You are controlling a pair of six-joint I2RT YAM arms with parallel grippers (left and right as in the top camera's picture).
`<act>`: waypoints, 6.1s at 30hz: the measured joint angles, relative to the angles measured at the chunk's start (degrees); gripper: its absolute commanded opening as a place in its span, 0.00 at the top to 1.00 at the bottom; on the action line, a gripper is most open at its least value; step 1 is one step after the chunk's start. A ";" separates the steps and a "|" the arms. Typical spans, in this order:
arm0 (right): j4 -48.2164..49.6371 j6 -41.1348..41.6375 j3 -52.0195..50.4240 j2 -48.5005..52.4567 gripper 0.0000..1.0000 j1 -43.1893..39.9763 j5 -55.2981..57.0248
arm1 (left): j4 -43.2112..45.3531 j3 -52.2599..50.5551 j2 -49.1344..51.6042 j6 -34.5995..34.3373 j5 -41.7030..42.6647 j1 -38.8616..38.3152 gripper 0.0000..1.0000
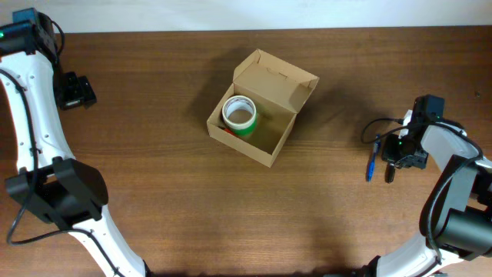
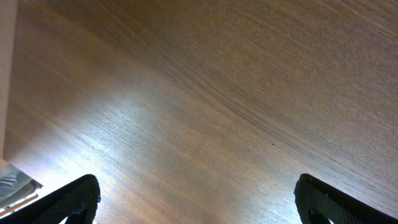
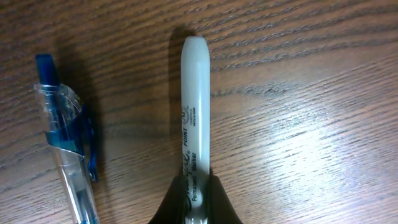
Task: Pack container
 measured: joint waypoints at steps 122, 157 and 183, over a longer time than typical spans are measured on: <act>-38.69 -20.15 59.82 28.20 0.65 54.27 -14.45 | 0.02 0.00 0.00 0.00 0.00 0.00 0.00; -58.16 14.38 96.63 7.19 0.95 29.62 4.09 | 0.02 0.00 0.00 0.00 0.00 0.00 0.00; -5.90 19.45 19.28 7.58 0.96 20.74 -25.22 | 14.23 0.00 0.00 11.30 33.42 -5.22 0.66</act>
